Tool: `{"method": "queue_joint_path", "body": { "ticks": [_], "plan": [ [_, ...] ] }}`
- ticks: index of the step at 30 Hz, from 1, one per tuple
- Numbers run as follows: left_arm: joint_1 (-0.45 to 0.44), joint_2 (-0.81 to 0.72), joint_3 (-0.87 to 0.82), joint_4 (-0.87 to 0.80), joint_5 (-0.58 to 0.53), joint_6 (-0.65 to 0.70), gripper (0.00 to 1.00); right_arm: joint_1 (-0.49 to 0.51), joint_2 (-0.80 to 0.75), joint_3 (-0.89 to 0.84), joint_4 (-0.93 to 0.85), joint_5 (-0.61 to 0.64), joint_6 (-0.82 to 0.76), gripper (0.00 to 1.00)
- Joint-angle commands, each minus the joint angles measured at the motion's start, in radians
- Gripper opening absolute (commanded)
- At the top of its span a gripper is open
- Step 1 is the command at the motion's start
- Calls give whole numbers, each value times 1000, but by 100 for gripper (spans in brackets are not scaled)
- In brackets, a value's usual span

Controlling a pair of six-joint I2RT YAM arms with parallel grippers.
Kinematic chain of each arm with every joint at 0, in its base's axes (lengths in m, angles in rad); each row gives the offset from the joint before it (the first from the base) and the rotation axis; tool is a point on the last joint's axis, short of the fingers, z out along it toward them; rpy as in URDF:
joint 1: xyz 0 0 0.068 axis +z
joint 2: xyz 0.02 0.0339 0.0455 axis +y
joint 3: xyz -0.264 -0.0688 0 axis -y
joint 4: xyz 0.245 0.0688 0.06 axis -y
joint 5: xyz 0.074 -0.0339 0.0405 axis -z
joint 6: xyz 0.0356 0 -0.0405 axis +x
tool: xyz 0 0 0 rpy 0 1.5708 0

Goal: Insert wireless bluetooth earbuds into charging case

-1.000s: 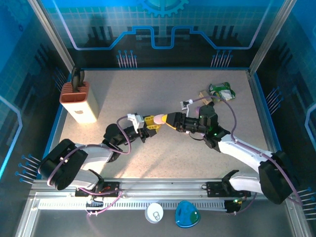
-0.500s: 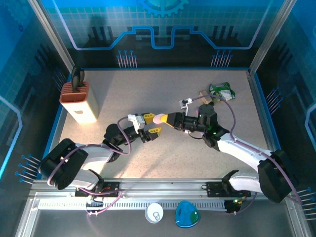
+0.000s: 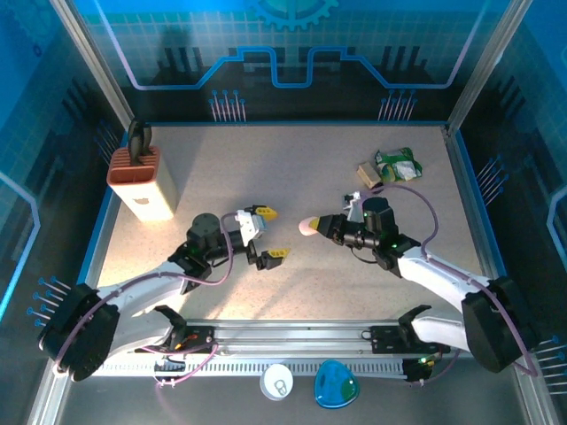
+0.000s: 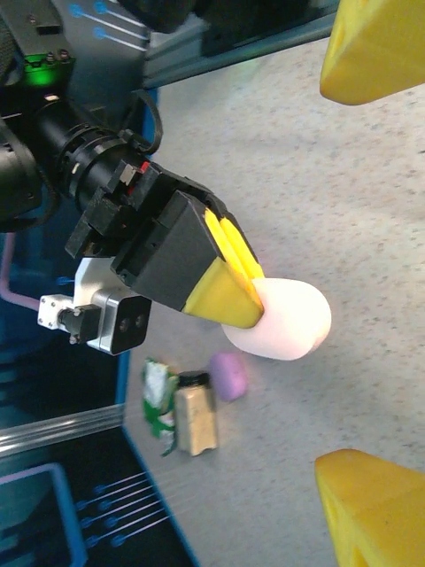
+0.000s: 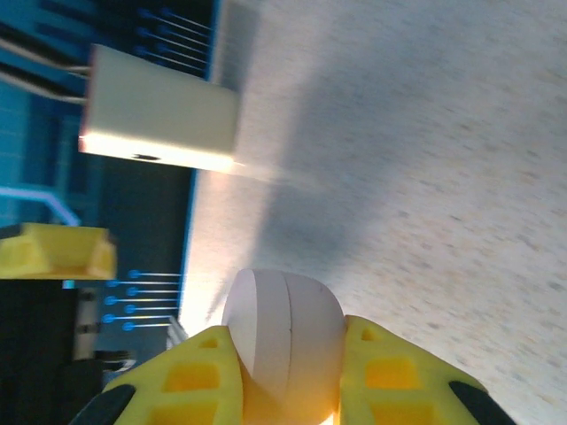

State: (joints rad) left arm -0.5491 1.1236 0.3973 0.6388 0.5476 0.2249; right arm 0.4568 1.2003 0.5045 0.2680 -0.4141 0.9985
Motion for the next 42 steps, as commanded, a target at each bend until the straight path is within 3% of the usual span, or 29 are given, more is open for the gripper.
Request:
{"method": "queue_joint_path", "body": {
  "ticks": [1, 10, 15, 17, 21, 26, 31, 34, 38, 42],
  "plan": [
    [-3, -32, 45, -269, 38, 102, 99, -12, 44, -37, -32, 42, -50, 16],
    [-3, -16, 97, -419, 67, 156, 99, -21, 196, -120, 101, 57, -37, 20],
    [-3, -25, 104, -444, 46, 160, 99, -24, 187, -122, 95, 86, -36, 46],
    [-2, -43, 109, -456, -41, 141, 99, -30, 149, -119, 60, 110, -46, 57],
    [5, -79, 95, -430, -317, 92, 99, -51, 43, -90, -97, 179, -115, 71],
    [59, -108, 56, -368, -499, -2, 99, -98, -90, 9, -340, 303, -320, 90],
    [121, -111, 18, -332, -703, -108, 99, -123, -179, 106, -442, 494, -554, 96],
    [158, -133, 2, -318, -795, -150, 99, -141, -191, 122, -400, 627, -702, 97],
    [222, -130, -58, -220, -888, -138, 99, -173, -141, 59, -202, 755, -907, 98],
    [317, -60, -137, -50, -856, -158, 99, -248, -26, -47, 102, 731, -995, 100]
  ]
}}
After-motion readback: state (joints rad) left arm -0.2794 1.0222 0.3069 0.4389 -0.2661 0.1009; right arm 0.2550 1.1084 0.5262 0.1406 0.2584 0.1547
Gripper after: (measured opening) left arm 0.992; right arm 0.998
